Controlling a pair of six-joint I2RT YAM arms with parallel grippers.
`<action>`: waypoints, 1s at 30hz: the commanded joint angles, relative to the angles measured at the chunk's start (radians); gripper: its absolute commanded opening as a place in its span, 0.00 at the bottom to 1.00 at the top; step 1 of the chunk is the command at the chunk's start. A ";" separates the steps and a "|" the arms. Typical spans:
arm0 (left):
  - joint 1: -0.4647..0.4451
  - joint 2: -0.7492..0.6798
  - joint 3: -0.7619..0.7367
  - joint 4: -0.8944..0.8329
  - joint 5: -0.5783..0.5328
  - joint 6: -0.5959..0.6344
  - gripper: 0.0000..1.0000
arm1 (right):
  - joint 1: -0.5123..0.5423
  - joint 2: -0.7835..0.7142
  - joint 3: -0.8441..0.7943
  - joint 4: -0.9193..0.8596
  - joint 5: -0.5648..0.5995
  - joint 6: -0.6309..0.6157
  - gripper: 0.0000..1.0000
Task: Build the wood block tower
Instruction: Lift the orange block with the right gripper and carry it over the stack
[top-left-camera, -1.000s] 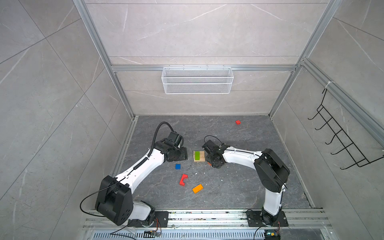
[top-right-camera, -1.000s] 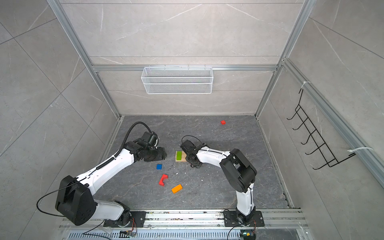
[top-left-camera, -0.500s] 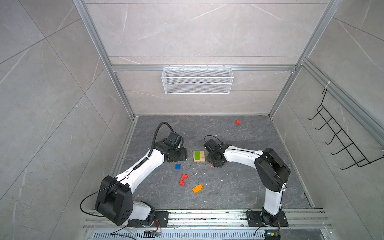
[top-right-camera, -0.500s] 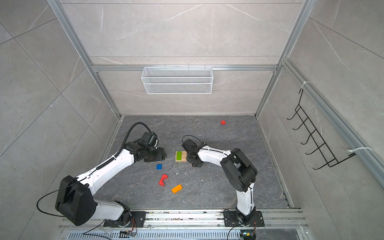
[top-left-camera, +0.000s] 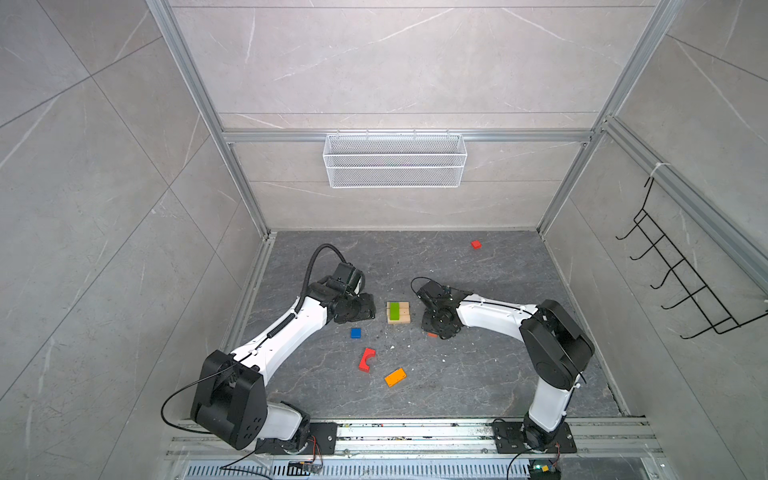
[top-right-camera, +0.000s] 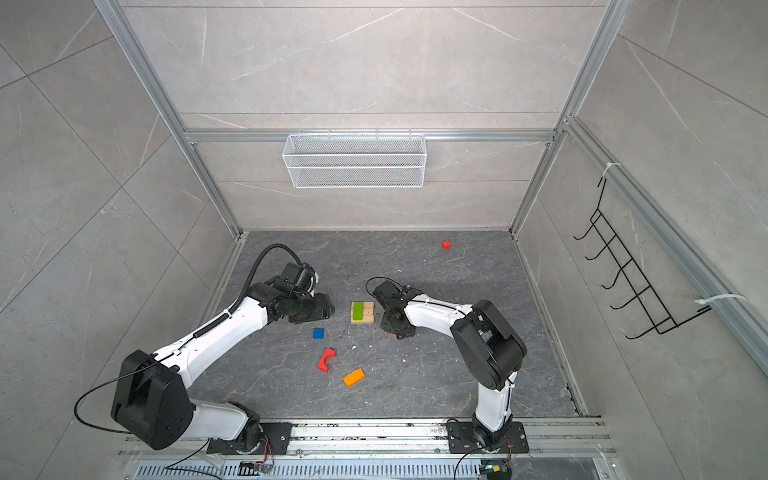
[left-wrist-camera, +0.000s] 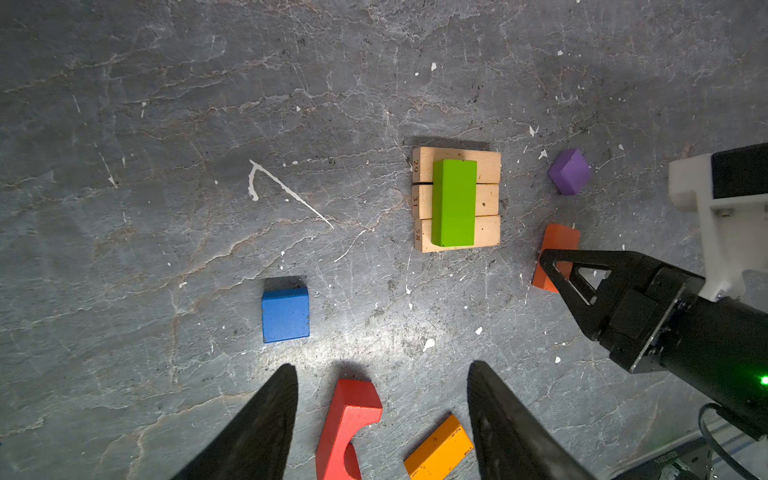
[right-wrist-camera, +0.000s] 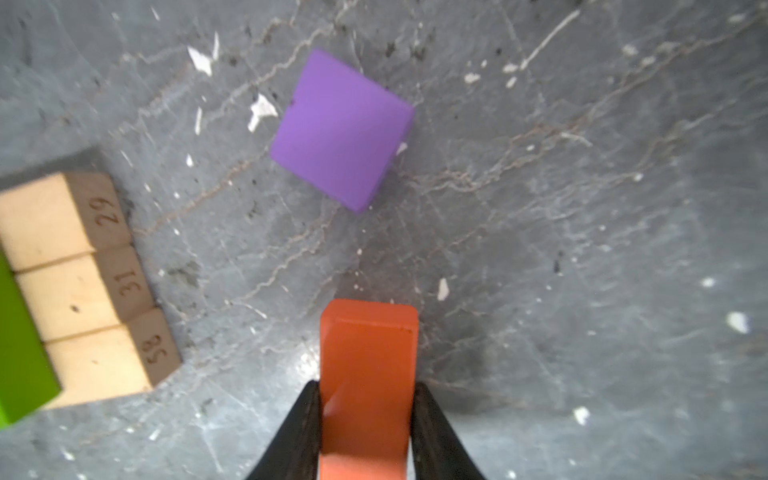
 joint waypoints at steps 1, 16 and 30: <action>0.005 0.021 0.021 0.019 0.032 0.024 0.67 | -0.004 0.005 -0.021 -0.116 0.044 -0.095 0.11; 0.005 0.046 0.035 0.032 0.048 0.022 0.67 | -0.009 -0.018 -0.033 -0.077 0.044 -0.116 0.07; 0.010 0.038 -0.003 0.101 0.079 0.013 0.67 | -0.011 -0.077 -0.004 0.102 -0.082 -0.211 0.00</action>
